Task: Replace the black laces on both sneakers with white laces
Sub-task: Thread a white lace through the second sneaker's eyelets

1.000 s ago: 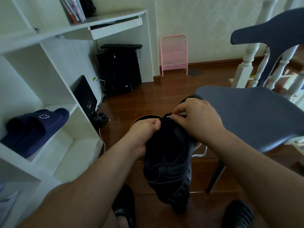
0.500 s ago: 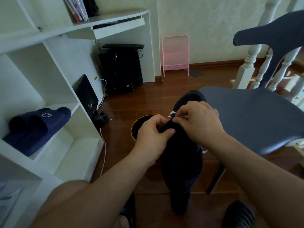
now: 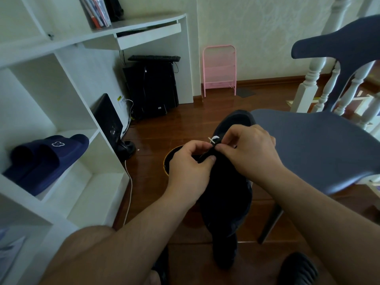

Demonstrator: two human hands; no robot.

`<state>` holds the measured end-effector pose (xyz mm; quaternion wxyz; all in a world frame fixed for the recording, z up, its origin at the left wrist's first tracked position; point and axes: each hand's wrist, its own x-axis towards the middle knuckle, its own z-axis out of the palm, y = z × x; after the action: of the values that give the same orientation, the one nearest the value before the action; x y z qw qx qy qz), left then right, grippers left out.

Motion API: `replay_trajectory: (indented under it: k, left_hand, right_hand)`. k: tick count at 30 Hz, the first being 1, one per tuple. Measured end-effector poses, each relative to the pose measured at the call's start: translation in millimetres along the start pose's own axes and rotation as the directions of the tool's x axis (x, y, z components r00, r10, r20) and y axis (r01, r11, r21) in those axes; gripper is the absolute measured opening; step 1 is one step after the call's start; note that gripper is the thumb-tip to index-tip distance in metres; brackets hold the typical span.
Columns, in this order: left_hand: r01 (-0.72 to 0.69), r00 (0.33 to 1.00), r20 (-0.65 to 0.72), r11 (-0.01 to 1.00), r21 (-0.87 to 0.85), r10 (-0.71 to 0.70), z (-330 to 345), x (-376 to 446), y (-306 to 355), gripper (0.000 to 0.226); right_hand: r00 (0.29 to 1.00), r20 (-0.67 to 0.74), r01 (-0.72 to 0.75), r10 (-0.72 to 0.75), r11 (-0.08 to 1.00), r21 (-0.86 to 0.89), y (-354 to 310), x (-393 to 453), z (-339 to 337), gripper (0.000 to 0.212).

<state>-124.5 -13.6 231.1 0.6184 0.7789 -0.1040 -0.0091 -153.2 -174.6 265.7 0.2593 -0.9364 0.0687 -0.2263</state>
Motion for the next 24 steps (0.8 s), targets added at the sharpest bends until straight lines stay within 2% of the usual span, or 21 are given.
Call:
replay_trajectory:
  k: [6,9,11,13,15,18,20,24]
  left_hand:
    - [-0.071,0.996,0.048,0.997,0.032,0.069,3.2,-3.4,-2.2,0.037]
    - [-0.061,0.997,0.051,0.998,0.025,0.059,4.7,-2.9,-5.0,0.047]
    - [-0.033,0.999,0.044,0.999,0.026,0.032,4.5,0.4,-6.3,0.047]
    - [-0.001,1.0,0.017,1.0,0.012,0.0,2.4,4.7,-6.6,0.048]
    - [0.008,0.999,-0.039,1.0,0.0,-0.008,-0.7,8.8,-5.5,0.049]
    - [-0.03,0.993,-0.116,0.999,0.027,0.033,-6.9,13.0,-3.6,0.053]
    - [-0.057,0.986,-0.157,0.998,-0.005,0.055,-10.7,15.0,-1.8,0.051]
    - [-0.092,0.983,-0.166,0.994,-0.05,0.083,-10.5,10.8,1.9,0.05]
  right_hand:
    - [1.0,-0.018,-0.006,0.006,1.0,-0.019,0.9,0.1,0.5,0.02]
    - [0.999,0.051,0.005,-0.004,1.0,-0.018,1.2,1.6,2.2,0.017]
    - [0.993,0.115,0.017,-0.015,1.0,-0.021,2.8,2.0,2.9,0.009]
    - [0.991,0.13,0.043,-0.039,0.999,-0.029,4.1,-1.2,4.3,0.011]
    - [0.992,0.043,0.116,-0.115,0.993,-0.029,4.6,-7.3,6.1,0.01]
    - [0.974,-0.083,0.201,-0.212,0.972,-0.125,2.0,-16.4,6.2,0.025]
    - [0.985,-0.06,0.147,-0.16,0.973,-0.18,4.1,-14.5,3.8,0.026]
    - [0.992,0.098,-0.053,0.075,0.977,-0.208,24.5,-3.1,2.4,0.027]
